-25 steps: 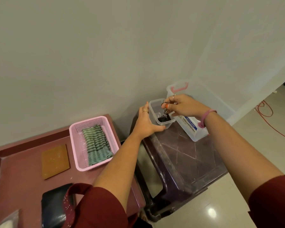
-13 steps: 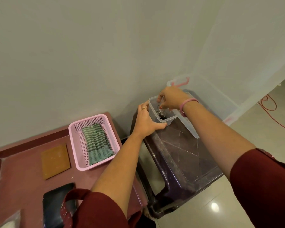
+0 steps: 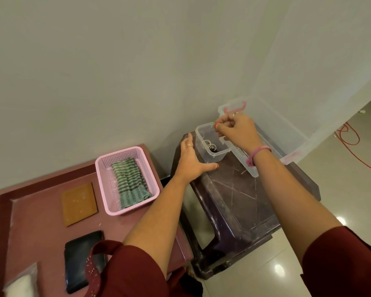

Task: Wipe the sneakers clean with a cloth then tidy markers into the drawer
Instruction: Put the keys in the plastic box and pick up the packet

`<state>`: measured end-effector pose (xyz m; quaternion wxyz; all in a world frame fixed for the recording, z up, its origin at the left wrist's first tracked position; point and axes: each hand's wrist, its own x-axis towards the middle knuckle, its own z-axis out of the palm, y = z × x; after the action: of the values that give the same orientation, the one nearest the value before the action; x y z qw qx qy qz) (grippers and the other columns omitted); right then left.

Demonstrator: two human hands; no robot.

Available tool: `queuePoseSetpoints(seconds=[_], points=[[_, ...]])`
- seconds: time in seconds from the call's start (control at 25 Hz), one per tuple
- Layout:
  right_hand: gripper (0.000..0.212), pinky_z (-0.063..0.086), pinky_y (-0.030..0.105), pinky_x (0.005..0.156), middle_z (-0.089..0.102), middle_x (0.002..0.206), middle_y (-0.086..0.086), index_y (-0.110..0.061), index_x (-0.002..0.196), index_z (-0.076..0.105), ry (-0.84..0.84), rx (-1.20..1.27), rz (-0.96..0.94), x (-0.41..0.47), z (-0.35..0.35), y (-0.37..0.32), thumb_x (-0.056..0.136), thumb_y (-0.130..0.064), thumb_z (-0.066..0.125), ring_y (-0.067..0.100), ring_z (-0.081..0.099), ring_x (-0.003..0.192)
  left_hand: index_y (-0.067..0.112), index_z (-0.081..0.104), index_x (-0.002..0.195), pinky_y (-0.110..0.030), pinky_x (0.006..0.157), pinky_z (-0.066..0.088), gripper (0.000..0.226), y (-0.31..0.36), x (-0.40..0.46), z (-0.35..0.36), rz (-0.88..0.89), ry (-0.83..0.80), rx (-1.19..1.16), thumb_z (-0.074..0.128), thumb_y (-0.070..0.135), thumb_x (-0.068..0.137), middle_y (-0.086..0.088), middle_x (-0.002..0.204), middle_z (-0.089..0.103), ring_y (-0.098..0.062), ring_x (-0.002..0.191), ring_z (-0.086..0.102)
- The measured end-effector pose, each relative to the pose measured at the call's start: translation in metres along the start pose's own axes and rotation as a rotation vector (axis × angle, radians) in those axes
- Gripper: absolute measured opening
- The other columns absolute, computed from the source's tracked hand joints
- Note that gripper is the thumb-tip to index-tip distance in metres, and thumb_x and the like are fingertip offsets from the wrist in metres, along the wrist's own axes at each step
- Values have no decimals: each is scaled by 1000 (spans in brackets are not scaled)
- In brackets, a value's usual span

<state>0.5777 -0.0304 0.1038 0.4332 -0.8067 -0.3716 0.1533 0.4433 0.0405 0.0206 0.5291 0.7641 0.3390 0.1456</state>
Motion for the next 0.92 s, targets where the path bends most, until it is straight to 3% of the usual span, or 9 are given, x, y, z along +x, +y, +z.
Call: queuePoseSetpoints(seconds=[0.12,0.24,0.36,0.56,0.76,0.84,0.92], points=[[6,55,29,64,70,68,5,-15,82,66,33,87,17,-18,-2,-5,83,-9,63,19,69,67,13,3,155,-23,111,23,123,0,-25,-15,2,29,7,88,28,68,-1,155,13,-16,142,24],[6,54,23,63,69,71,5,-8,89,66,72,175,28,-42,-2,-14,85,-5,63,9,67,60,12,11,154,-15,106,19,105,-1,-61,-35,1,92,32,81,26,77,-2,155,19,-14,141,27],[7,53,22,65,69,74,8,-7,91,66,63,272,46,-70,3,-24,86,-5,62,11,67,63,12,27,150,-28,114,28,78,-6,-104,-56,16,165,1,71,19,86,-6,152,34,-17,138,37],[8,54,30,72,72,79,8,-8,93,66,-35,418,103,-124,26,-49,87,-6,61,13,65,68,16,47,138,-34,105,44,49,-19,-184,-90,-42,321,-109,64,15,91,-2,139,51,-14,125,52],[8,50,21,60,73,81,3,-13,93,66,-140,439,143,-182,73,-81,87,-10,60,8,64,66,16,54,128,0,78,41,36,-44,-263,-129,-93,548,-173,60,12,93,1,126,58,-4,104,57],[9,48,16,54,72,82,6,-13,89,66,-177,479,175,-200,95,-95,87,-6,60,7,64,63,16,56,126,1,76,41,34,-56,-290,-145,-126,628,-174,59,11,93,4,120,61,2,95,56],[11,46,14,49,72,83,9,-14,86,65,-206,520,221,-213,115,-105,87,-5,59,9,65,65,17,57,124,-6,84,43,32,-70,-310,-158,-151,692,-206,59,11,93,6,116,63,6,94,56]])
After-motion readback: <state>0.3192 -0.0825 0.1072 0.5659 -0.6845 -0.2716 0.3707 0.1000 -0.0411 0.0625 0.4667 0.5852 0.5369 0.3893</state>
